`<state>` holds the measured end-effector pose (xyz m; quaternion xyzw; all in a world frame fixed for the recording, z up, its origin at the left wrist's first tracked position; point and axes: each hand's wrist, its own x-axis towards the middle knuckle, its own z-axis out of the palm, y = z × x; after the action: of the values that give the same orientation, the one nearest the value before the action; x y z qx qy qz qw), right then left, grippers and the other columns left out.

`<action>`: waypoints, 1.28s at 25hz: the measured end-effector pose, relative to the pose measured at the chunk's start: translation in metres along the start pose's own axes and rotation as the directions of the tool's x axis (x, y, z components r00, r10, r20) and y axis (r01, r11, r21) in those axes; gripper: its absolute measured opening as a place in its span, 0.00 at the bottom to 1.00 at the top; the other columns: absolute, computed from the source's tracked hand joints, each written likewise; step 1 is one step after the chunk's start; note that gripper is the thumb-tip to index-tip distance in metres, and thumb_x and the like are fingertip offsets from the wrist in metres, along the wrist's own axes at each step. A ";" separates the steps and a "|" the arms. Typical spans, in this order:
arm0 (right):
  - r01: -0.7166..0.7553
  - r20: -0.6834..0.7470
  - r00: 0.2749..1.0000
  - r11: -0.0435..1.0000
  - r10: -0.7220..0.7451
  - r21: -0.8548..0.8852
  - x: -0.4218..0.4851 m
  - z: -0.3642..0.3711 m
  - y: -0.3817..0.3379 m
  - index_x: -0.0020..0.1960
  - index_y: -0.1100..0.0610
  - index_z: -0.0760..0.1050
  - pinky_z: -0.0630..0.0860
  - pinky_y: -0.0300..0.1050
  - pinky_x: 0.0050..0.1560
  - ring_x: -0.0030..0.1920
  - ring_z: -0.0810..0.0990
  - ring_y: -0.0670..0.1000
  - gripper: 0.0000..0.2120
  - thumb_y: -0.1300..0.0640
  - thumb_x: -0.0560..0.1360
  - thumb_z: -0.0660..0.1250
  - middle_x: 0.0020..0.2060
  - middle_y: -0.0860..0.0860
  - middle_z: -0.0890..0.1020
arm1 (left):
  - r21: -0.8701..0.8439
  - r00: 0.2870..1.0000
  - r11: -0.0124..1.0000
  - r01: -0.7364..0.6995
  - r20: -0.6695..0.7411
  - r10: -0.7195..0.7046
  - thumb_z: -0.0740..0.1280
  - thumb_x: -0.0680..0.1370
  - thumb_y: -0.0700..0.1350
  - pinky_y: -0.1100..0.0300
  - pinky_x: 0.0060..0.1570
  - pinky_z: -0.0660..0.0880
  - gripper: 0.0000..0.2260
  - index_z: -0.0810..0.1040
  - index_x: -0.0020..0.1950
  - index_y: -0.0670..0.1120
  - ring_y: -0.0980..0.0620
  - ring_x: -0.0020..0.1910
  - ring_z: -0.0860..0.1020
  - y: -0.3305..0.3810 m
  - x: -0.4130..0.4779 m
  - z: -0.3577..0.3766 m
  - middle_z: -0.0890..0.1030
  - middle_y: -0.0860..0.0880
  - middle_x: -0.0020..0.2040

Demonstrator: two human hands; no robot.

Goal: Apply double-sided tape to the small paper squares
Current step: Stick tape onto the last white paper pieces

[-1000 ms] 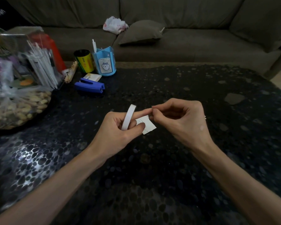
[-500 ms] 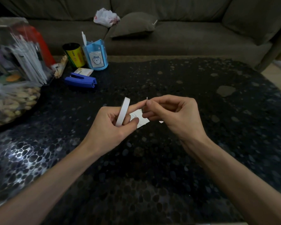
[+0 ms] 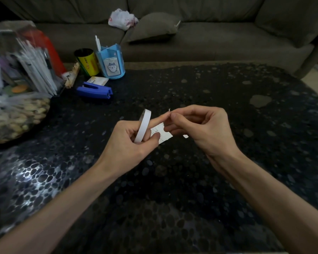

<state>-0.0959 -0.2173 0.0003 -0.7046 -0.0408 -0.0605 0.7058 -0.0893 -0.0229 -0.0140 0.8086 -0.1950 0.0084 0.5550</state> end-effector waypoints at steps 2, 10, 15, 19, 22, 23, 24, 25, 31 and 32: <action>0.003 0.002 1.000 1.000 -0.003 0.006 0.000 0.000 -0.001 0.51 0.65 0.85 0.86 0.46 0.48 0.43 0.90 0.56 0.05 0.64 0.78 0.73 0.41 0.56 0.89 | -0.018 1.000 1.000 0.009 0.001 -0.009 0.70 0.79 0.32 0.54 0.36 0.68 0.11 0.77 0.45 0.22 0.58 0.25 0.65 0.002 0.000 0.001 0.82 0.57 0.40; 0.008 0.011 1.000 1.000 -0.008 -0.010 -0.001 0.000 -0.001 0.50 0.65 0.86 0.85 0.43 0.46 0.44 0.90 0.55 0.05 0.63 0.78 0.74 0.41 0.56 0.89 | -0.041 1.000 0.999 0.024 0.003 -0.024 0.70 0.78 0.32 0.56 0.34 0.66 0.14 0.74 0.36 0.25 0.57 0.26 0.64 0.000 -0.002 0.002 0.83 0.54 0.39; 0.015 0.030 0.999 1.000 -0.014 -0.020 0.000 -0.002 -0.002 0.51 0.65 0.85 0.85 0.44 0.47 0.44 0.90 0.55 0.05 0.63 0.79 0.73 0.41 0.56 0.89 | -0.019 1.000 1.000 -0.006 0.014 0.006 0.69 0.79 0.32 0.51 0.37 0.67 0.06 0.78 0.42 0.33 0.56 0.27 0.63 0.001 0.000 -0.001 0.83 0.60 0.43; 0.021 0.035 0.999 1.000 -0.021 -0.008 -0.001 -0.002 -0.002 0.51 0.65 0.86 0.85 0.44 0.47 0.44 0.90 0.55 0.05 0.63 0.79 0.73 0.42 0.57 0.89 | -0.006 1.000 1.000 -0.021 0.000 0.021 0.68 0.79 0.32 0.51 0.37 0.67 0.09 0.77 0.46 0.23 0.57 0.26 0.63 0.001 0.000 -0.001 0.65 0.74 0.30; 0.011 0.029 1.000 1.000 -0.011 0.006 -0.001 -0.001 -0.003 0.51 0.64 0.86 0.85 0.43 0.46 0.44 0.90 0.55 0.05 0.62 0.78 0.74 0.41 0.56 0.89 | -0.020 1.000 1.000 -0.023 -0.010 0.023 0.69 0.79 0.32 0.52 0.37 0.66 0.09 0.79 0.46 0.25 0.54 0.27 0.62 -0.003 0.001 -0.002 0.70 0.65 0.25; 0.010 0.030 1.000 1.000 -0.010 0.008 -0.001 -0.001 -0.003 0.51 0.64 0.86 0.85 0.43 0.46 0.44 0.90 0.56 0.05 0.62 0.78 0.74 0.41 0.56 0.89 | -0.027 1.000 0.999 -0.017 -0.012 0.017 0.70 0.79 0.32 0.52 0.38 0.66 0.08 0.80 0.44 0.26 0.52 0.28 0.62 -0.005 0.001 -0.002 0.70 0.63 0.25; 0.009 0.031 0.999 1.000 -0.009 0.008 -0.001 -0.001 -0.003 0.51 0.63 0.86 0.85 0.43 0.46 0.44 0.90 0.56 0.05 0.62 0.78 0.74 0.41 0.56 0.89 | -0.033 1.000 0.999 -0.015 -0.014 0.014 0.70 0.79 0.32 0.51 0.38 0.67 0.09 0.79 0.40 0.28 0.51 0.28 0.62 -0.006 0.001 -0.002 0.71 0.62 0.26; 0.008 0.033 0.999 1.000 -0.008 0.008 -0.001 -0.001 -0.003 0.51 0.63 0.86 0.85 0.43 0.47 0.44 0.90 0.56 0.05 0.61 0.78 0.74 0.42 0.56 0.89 | -0.033 1.000 0.999 -0.013 -0.016 0.012 0.70 0.79 0.32 0.51 0.39 0.68 0.12 0.77 0.37 0.29 0.50 0.28 0.62 -0.006 0.001 -0.002 0.72 0.61 0.26; 0.016 0.035 0.999 1.000 -0.016 -0.016 -0.001 -0.001 -0.004 0.51 0.64 0.86 0.85 0.43 0.47 0.44 0.90 0.54 0.05 0.62 0.78 0.74 0.42 0.56 0.89 | -0.040 1.000 0.999 -0.014 -0.014 0.014 0.70 0.79 0.33 0.50 0.43 0.72 0.06 0.83 0.49 0.29 0.53 0.28 0.63 -0.008 0.001 -0.001 0.71 0.63 0.26; 0.023 0.031 0.999 0.999 -0.022 -0.022 -0.001 -0.001 -0.004 0.50 0.64 0.86 0.85 0.42 0.46 0.44 0.90 0.54 0.05 0.62 0.78 0.74 0.41 0.56 0.89 | -0.048 1.000 0.999 -0.018 -0.018 0.017 0.70 0.79 0.33 0.49 0.42 0.73 0.06 0.85 0.52 0.33 0.53 0.28 0.63 -0.007 0.000 -0.002 0.69 0.61 0.25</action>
<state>-0.0977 -0.2188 0.0040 -0.7128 -0.0591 -0.0580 0.6965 -0.0864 -0.0192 -0.0199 0.7932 -0.1972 0.0157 0.5760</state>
